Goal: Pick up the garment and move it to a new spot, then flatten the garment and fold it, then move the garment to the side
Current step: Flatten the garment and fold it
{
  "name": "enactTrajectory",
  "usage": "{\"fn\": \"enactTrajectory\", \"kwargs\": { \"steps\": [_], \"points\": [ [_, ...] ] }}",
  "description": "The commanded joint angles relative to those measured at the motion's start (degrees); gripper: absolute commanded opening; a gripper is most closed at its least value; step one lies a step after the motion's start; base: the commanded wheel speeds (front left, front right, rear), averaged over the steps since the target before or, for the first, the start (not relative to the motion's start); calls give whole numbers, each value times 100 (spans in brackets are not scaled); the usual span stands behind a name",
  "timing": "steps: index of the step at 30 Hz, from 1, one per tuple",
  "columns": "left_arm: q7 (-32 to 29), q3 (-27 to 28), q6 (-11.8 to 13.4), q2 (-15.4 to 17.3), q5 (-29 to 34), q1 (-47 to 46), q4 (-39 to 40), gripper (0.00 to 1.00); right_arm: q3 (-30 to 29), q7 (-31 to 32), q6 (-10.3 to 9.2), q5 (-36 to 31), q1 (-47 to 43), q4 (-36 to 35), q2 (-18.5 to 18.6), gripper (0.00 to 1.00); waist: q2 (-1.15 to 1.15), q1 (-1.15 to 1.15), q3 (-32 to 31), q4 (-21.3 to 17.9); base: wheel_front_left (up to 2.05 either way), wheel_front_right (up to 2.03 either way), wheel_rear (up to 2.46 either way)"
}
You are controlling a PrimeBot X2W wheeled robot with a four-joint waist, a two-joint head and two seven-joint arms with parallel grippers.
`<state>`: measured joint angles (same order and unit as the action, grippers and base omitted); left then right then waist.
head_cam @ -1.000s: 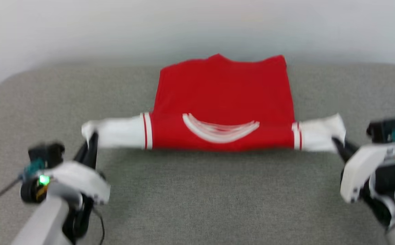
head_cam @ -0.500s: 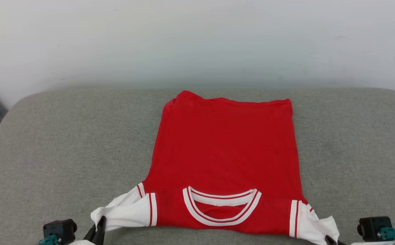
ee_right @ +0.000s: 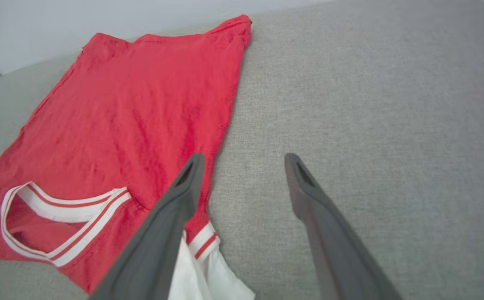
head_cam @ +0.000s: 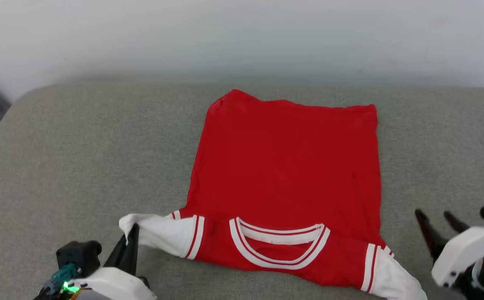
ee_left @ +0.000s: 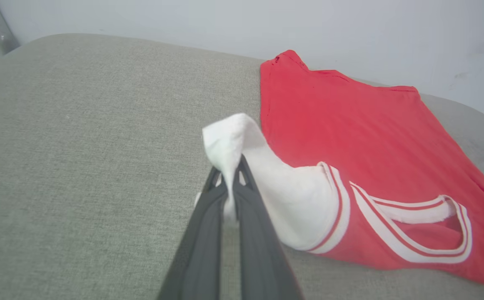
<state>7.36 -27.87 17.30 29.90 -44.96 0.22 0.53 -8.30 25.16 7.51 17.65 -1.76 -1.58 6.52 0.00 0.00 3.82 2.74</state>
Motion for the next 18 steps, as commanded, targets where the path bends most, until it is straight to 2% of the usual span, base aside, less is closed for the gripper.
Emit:
{"fn": "enactTrajectory", "kwargs": {
  "steps": [1,6,12,18],
  "points": [
    [60,16,-21,-33,68,-147,74,0,-101,-16,-4,48,284,174,62,100,0,0,267,86,0,0,0],
    [173,-57,-134,-159,221,-613,266,0,-473,170,-3,212,1773,1302,294,100,0,0,884,358,0,0,0],
    [336,-150,-317,-340,366,-1133,411,0,-642,912,-4,34,3554,2629,665,100,0,0,1554,711,0,0,0],
    [486,-227,-523,-553,473,-1576,489,0,-718,1665,-3,-438,5068,3373,925,100,0,0,2184,1071,0,0,0]
  ]
}}
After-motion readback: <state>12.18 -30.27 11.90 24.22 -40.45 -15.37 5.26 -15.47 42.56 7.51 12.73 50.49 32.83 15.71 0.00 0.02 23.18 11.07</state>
